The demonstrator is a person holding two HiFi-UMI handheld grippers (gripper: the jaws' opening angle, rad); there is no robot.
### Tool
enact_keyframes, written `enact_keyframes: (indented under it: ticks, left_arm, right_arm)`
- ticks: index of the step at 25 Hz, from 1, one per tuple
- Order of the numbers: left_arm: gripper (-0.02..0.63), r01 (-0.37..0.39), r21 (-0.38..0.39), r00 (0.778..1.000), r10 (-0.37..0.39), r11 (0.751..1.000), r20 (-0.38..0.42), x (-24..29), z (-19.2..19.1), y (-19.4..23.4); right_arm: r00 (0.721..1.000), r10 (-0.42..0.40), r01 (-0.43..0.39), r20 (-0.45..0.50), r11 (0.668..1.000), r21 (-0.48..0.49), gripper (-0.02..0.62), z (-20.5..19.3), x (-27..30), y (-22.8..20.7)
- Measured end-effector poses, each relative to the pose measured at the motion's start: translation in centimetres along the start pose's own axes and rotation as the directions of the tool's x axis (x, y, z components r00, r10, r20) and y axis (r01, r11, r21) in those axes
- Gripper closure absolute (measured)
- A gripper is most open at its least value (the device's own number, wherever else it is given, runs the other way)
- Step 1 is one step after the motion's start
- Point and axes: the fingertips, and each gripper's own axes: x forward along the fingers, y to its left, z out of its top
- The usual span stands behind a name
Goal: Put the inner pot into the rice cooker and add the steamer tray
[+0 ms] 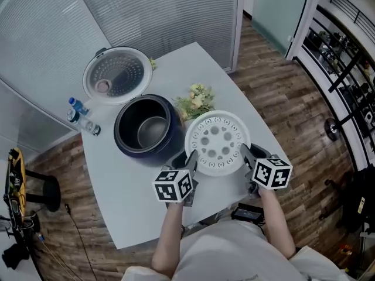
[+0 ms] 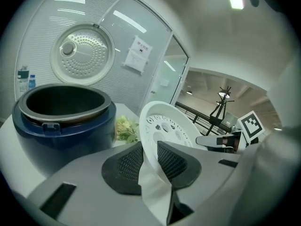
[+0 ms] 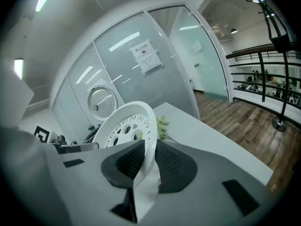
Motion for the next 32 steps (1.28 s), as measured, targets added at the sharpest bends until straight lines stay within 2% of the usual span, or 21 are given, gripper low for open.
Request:
enact_keyframes:
  ticks: [7,12,17,24,28,32]
  left_arm:
    - [0.511,-0.042,-0.009,0.997,0.043,0.999,0.062,-2.7,2.1,0.9]
    - [0.512,-0.103,-0.032,0.989,0.105,0.994,0.108,-4.6,4.1,2.8]
    - [0.514,-0.163,-0.08,0.972,0.174,0.983,0.156,-6.9,5.4,5.3]
    - [0.517,-0.258,-0.145,0.939,0.283,0.955,0.195,-9.9,6.8,9.1]
    - [0.517,-0.292,-0.155,0.923,0.321,0.944,0.213,-11.7,8.0,11.4]
    - [0.517,-0.293,-0.172,0.919,0.327,0.941,0.222,-12.8,8.9,14.4]
  right_arm:
    - [0.998,0.061,-0.06,0.027,0.998,-0.036,0.518,2.1,0.5,3.0]
    - [0.992,0.128,-0.126,0.021,0.99,-0.061,0.52,3.8,2.3,5.8]
    - [0.978,0.21,-0.209,0.0,0.973,-0.102,0.52,4.9,4.8,9.0]
    - [0.948,0.314,-0.318,-0.049,0.935,-0.156,0.522,6.1,8.0,14.0]
    - [0.937,0.343,-0.348,-0.062,0.923,-0.166,0.522,6.6,9.8,17.0]
    - [0.936,0.344,-0.351,-0.07,0.916,-0.193,0.522,7.1,11.9,19.9]
